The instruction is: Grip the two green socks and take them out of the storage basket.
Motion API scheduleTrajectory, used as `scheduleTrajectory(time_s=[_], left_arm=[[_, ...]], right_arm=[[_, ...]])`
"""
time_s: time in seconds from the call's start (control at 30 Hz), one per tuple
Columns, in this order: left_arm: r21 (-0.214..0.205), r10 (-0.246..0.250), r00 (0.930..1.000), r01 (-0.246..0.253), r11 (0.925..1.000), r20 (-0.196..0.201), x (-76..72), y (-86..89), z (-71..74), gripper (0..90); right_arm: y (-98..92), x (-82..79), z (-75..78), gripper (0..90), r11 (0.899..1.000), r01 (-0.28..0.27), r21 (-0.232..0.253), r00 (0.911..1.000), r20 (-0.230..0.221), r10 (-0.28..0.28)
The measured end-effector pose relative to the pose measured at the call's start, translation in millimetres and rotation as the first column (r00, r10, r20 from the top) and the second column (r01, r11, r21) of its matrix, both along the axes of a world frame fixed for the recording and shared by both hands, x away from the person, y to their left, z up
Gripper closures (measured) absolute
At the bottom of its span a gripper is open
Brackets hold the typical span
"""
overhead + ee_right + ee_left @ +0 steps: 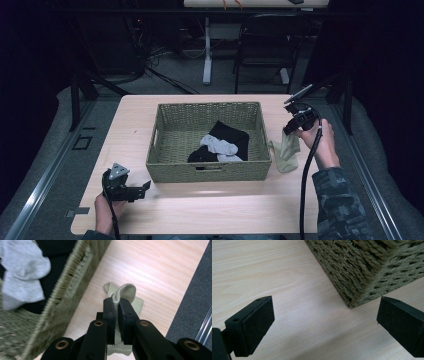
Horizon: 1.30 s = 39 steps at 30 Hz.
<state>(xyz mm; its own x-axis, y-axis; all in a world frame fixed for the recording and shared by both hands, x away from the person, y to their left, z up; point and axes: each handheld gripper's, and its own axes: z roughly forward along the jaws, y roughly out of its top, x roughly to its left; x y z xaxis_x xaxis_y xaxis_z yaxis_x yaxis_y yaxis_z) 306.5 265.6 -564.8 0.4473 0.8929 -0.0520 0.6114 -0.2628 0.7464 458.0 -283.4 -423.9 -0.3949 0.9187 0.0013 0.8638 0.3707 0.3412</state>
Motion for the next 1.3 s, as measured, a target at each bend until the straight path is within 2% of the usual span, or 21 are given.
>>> scheduleTrajectory(time_s=[0.13,0.3,0.4,0.5,0.53,0.57,0.63,0.7,0.8,0.9,1.07,1.13,1.3], left_arm=[[0.000,0.001,1.0000,-0.001,1.0000,0.000,0.1,-0.2,-0.1,1.3],[0.005,-0.001,1.0000,0.001,1.0000,-0.002,0.2,-1.0,0.4,1.3],[0.006,-0.001,1.0000,0.001,1.0000,-0.005,0.3,-0.9,0.3,1.3],[0.005,0.000,1.0000,0.000,1.0000,-0.006,0.3,-1.1,0.2,1.3],[0.006,-0.001,1.0000,0.001,1.0000,-0.007,0.3,-1.0,0.2,1.3],[0.006,0.000,1.0000,0.000,1.0000,-0.007,0.2,-0.9,0.2,1.3],[0.002,0.002,1.0000,-0.002,1.0000,-0.004,0.0,-0.7,-0.1,1.3],[0.002,0.002,1.0000,-0.002,1.0000,-0.002,0.0,-0.5,-0.1,1.3],[0.004,-0.001,1.0000,0.001,1.0000,-0.003,0.0,-0.5,0.0,1.3],[0.006,-0.002,1.0000,0.002,1.0000,0.000,0.0,-0.6,0.0,1.3],[0.006,-0.002,1.0000,0.002,1.0000,-0.004,0.2,-0.9,0.3,1.3],[0.006,-0.002,1.0000,0.002,1.0000,-0.003,0.3,-1.0,0.3,1.3],[0.005,0.002,1.0000,-0.002,1.0000,0.000,0.4,-1.3,0.3,1.3]], right_arm=[[-2.7,-2.4,-20.1,85.1,1.000,0.017,0.005,0.9999,0.000,-0.017],[-8.3,-2.9,-45.8,85.0,0.999,0.032,0.007,0.9989,-0.033,-0.032],[-12.4,-1.3,-60.0,84.5,0.998,0.052,0.024,0.9980,-0.039,-0.051],[-15.9,0.5,-66.4,84.4,0.998,0.057,0.038,0.9973,-0.048,-0.055],[-17.2,1.8,-76.3,83.5,0.994,0.092,0.061,0.9954,-0.034,-0.090],[-18.3,2.9,-77.7,82.8,0.995,0.082,0.057,0.9956,-0.050,-0.079],[-19.6,3.6,-80.6,79.2,0.995,0.085,0.052,0.9954,-0.050,-0.082],[-20.8,3.1,-80.5,72.9,0.994,0.093,0.064,0.9949,-0.043,-0.091],[-22.6,-2.0,-74.6,61.4,0.991,0.108,0.075,0.9941,0.002,-0.108],[-26.1,-8.4,-64.9,54.9,0.993,0.090,0.070,0.9956,0.020,-0.092],[-30.2,-26.5,-48.0,41.5,0.992,0.066,0.107,0.9946,0.073,-0.074],[-29.7,-35.0,-43.2,35.7,0.990,0.056,0.132,0.9934,0.092,-0.068],[-30.1,-53.8,-35.3,24.3,0.988,0.013,0.155,0.9911,0.129,-0.033]])
